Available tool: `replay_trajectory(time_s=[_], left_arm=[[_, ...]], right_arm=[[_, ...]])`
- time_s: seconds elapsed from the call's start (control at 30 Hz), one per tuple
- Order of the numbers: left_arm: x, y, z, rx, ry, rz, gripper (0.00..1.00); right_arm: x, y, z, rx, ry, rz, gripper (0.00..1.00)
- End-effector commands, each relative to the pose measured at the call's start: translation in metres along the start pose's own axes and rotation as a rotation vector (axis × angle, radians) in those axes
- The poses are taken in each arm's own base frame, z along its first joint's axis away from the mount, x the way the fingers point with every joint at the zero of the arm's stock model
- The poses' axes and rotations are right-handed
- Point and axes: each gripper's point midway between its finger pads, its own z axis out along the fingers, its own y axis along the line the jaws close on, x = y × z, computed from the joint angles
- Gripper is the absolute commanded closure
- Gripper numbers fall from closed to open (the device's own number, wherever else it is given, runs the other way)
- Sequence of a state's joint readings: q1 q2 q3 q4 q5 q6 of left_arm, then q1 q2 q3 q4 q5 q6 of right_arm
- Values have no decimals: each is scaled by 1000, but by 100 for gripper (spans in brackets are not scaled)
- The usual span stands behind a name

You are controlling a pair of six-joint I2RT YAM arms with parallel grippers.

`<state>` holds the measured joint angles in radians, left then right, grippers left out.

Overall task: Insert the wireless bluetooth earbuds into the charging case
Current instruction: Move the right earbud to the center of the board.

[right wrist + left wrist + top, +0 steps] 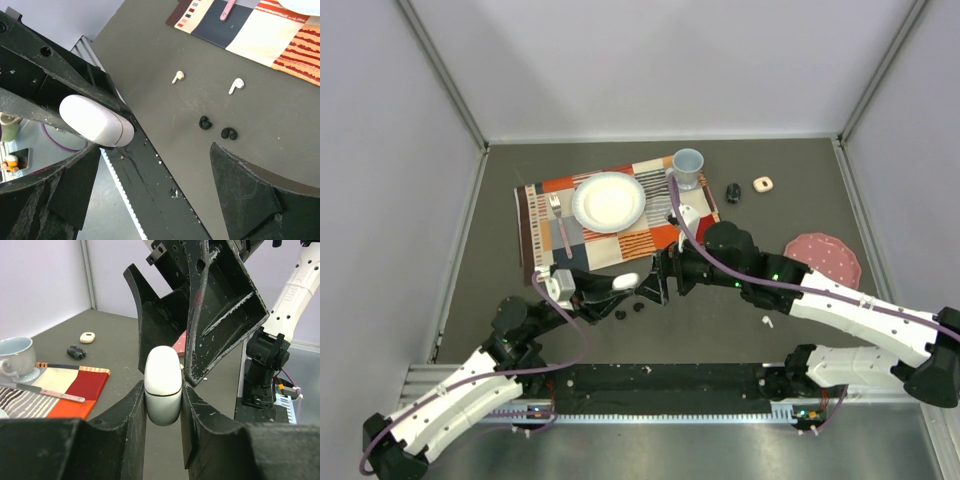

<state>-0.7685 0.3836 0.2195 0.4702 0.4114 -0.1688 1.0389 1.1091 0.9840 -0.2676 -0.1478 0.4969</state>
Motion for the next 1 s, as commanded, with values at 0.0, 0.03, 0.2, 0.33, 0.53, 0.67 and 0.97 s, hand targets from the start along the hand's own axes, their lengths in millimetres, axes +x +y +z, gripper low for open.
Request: replay_trajectory(time_s=[0.0, 0.03, 0.2, 0.33, 0.53, 0.67, 0.97], left_arm=[[-38, -15, 5, 76, -99, 35, 100], [-38, -16, 5, 81, -100, 35, 100], [-36, -28, 3, 150, -88, 48, 100], [-29, -34, 2, 192, -61, 57, 100], [-21, -37, 0, 209, -29, 53, 100], [-20, -37, -2, 212, -30, 58, 100], [-13, -39, -5, 221, -5, 52, 100]], right_arm=[[-27, 7, -5, 13, -77, -42, 10], [-27, 5, -4, 21, -76, -38, 10], [-32, 7, -3, 20, -97, -11, 9], [-38, 10, -5, 9, -123, 3, 9], [-45, 11, -8, 14, -157, 24, 9], [-49, 7, -8, 26, -167, 45, 9], [-61, 8, -11, -1, -202, 82, 8]])
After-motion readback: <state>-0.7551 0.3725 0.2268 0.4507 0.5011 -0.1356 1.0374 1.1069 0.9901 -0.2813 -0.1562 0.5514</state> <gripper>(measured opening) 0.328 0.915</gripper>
